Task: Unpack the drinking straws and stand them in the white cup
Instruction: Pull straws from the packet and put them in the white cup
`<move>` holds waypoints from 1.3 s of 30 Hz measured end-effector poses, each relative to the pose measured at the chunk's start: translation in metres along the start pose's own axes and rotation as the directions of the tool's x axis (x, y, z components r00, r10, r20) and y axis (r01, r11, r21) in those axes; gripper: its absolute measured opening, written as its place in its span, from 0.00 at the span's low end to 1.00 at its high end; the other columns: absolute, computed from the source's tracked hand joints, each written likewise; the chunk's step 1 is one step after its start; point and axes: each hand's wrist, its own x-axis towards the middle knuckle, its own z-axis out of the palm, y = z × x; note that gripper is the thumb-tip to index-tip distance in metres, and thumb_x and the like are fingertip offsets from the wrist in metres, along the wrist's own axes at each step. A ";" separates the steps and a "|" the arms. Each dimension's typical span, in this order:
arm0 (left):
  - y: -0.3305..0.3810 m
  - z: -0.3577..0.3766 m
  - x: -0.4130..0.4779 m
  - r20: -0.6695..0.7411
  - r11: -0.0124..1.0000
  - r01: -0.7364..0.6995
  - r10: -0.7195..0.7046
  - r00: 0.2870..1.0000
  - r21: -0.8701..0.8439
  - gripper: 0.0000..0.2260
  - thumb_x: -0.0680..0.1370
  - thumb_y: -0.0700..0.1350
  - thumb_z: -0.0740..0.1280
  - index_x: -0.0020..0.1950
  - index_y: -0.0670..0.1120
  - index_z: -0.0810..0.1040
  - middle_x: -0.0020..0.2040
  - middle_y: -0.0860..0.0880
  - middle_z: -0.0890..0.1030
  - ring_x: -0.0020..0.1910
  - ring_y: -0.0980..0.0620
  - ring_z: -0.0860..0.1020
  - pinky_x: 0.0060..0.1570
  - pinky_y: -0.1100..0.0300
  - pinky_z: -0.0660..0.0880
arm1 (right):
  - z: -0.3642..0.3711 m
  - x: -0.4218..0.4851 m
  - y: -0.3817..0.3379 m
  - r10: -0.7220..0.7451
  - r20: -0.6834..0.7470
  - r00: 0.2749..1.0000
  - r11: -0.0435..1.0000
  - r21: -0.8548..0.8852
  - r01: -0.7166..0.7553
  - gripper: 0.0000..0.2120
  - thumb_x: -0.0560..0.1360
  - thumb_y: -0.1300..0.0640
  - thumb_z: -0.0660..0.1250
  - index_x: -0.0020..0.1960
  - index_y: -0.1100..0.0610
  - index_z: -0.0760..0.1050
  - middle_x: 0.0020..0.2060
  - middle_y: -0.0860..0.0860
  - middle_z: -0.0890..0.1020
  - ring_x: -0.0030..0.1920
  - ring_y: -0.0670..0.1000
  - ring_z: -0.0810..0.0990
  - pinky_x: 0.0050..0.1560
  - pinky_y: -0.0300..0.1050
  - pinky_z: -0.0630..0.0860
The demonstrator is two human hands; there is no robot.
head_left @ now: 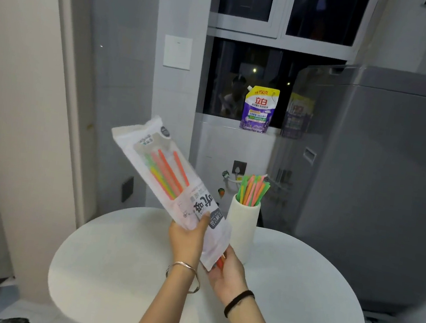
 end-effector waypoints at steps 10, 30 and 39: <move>-0.012 -0.025 0.017 -0.112 0.909 0.259 -0.309 0.944 -0.326 0.14 0.71 0.41 0.75 0.55 0.46 0.77 0.49 0.50 0.81 0.40 0.57 0.80 0.40 0.61 0.76 | -0.005 -0.006 0.002 -0.308 0.112 0.945 0.693 -0.654 0.304 0.04 0.79 0.59 0.60 0.47 0.59 0.70 0.25 0.48 0.73 0.20 0.44 0.68 0.22 0.35 0.64; -0.013 -0.022 0.017 0.018 0.741 0.431 -0.494 0.870 -0.515 0.21 0.76 0.40 0.69 0.69 0.42 0.72 0.66 0.44 0.78 0.52 0.47 0.78 0.49 0.52 0.78 | -0.014 -0.003 -0.035 -0.507 -0.185 0.842 0.830 -0.370 0.418 0.16 0.78 0.52 0.62 0.33 0.56 0.71 0.19 0.45 0.64 0.19 0.43 0.60 0.20 0.33 0.57; -0.011 -0.002 0.005 0.042 0.722 0.452 -0.508 0.860 -0.523 0.21 0.77 0.39 0.69 0.69 0.42 0.72 0.66 0.43 0.78 0.52 0.47 0.78 0.50 0.52 0.75 | -0.003 0.003 -0.026 -0.456 0.041 0.889 0.743 -0.532 0.406 0.10 0.77 0.54 0.64 0.39 0.58 0.75 0.24 0.50 0.71 0.22 0.44 0.66 0.23 0.34 0.62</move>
